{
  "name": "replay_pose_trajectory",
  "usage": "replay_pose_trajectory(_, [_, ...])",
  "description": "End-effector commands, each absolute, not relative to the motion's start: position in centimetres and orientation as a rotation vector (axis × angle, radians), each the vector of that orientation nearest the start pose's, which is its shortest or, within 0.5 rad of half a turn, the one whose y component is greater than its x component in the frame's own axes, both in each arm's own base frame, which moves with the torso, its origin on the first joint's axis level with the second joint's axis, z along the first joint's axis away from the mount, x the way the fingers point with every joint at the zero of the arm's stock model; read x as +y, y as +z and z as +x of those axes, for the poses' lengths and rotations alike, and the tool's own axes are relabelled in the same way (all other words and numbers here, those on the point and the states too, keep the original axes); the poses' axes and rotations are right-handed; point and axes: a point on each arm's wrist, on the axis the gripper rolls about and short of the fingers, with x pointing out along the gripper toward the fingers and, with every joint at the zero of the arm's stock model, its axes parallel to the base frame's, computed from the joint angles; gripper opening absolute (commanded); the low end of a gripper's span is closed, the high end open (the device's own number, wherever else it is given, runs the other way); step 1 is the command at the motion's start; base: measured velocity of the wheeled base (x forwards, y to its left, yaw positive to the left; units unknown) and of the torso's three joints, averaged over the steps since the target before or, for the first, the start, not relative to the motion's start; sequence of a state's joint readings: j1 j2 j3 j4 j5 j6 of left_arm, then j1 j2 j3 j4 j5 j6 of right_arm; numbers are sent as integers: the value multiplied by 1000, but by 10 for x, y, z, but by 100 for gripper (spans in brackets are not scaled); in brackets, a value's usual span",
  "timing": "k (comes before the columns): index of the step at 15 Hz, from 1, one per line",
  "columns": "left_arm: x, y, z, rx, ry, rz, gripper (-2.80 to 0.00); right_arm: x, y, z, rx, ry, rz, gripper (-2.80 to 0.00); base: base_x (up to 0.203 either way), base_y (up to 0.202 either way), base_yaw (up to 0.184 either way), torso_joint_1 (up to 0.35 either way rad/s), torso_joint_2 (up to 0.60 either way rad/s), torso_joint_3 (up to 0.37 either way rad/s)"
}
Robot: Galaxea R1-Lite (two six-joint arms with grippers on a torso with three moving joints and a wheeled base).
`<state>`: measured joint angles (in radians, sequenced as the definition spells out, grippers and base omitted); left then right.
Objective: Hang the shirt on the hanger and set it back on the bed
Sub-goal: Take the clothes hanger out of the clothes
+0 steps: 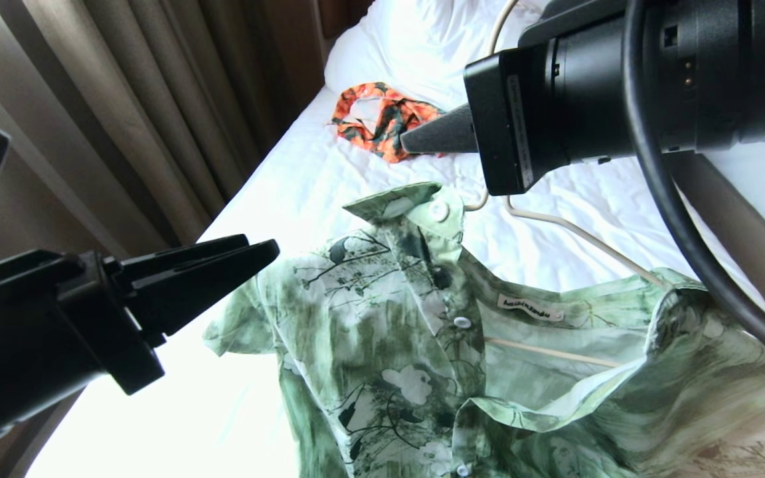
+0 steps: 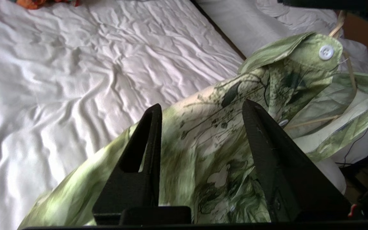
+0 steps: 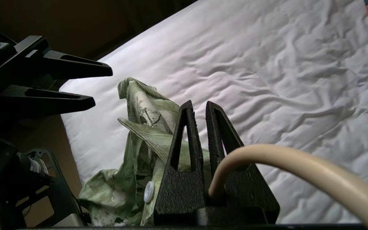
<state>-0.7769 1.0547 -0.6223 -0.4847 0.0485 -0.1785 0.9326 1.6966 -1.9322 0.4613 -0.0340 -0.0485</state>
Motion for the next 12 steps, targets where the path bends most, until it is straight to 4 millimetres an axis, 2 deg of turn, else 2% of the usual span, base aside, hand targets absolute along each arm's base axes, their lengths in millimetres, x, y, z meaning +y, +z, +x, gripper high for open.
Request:
replay_pose_trajectory(1, [-83,264,91,-7,-699,-202,-280,230,390,175,180,890,-152,-280,0,0,0,0,0,0])
replay_pose_trajectory(3, [-64,261,83,12,-619,-190,-280,230,394,179,137,879,-134,-280,0,0,0,0,0,0])
replay_pose_trajectory(7, [-41,247,67,44,-516,-179,-280,222,403,184,66,847,-116,-280,0,0,0,0,-12,-9])
replay_pose_trajectory(12, [-16,233,39,36,-350,-180,-280,212,407,190,42,810,-124,-280,0,0,0,73,-377,-292])
